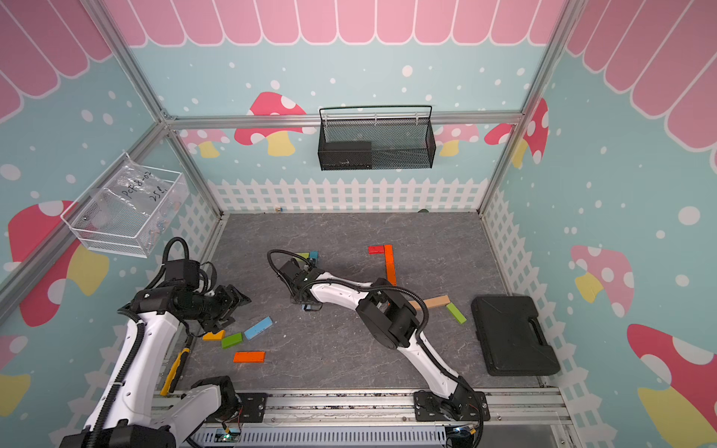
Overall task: Assemble a giraffe with building blocks
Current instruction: Assemble the building block at the center of the board, then pick up the building block from the center of the board.
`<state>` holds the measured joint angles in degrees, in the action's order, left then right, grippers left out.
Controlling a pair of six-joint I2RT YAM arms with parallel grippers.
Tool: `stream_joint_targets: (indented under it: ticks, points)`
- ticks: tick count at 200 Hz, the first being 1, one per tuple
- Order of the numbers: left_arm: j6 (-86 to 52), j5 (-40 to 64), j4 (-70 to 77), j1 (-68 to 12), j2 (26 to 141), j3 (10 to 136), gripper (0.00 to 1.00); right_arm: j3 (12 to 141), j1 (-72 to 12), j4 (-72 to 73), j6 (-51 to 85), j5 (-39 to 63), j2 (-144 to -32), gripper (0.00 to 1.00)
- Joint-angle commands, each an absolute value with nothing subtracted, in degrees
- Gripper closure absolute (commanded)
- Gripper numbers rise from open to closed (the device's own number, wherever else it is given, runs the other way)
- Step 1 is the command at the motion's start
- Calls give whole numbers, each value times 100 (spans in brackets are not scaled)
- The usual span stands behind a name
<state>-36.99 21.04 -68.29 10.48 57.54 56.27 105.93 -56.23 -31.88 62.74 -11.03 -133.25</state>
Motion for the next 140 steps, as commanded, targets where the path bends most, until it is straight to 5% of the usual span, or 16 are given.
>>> stream_joint_targets:
  ticks: [1,77,140]
  points:
    - [-3586,2085,-6842,1102,5703,5739,27,10618,-5598,-3430,6277,-1224,-13363,45]
    - [-3709,1052,-7215,1100,6081,5627,22,9799,-5606,-3281,5100,-2105,-11394,37]
    - [-4175,398,-7533,782,6485,5099,17,7726,-5529,-1545,3348,-1941,-9609,40]
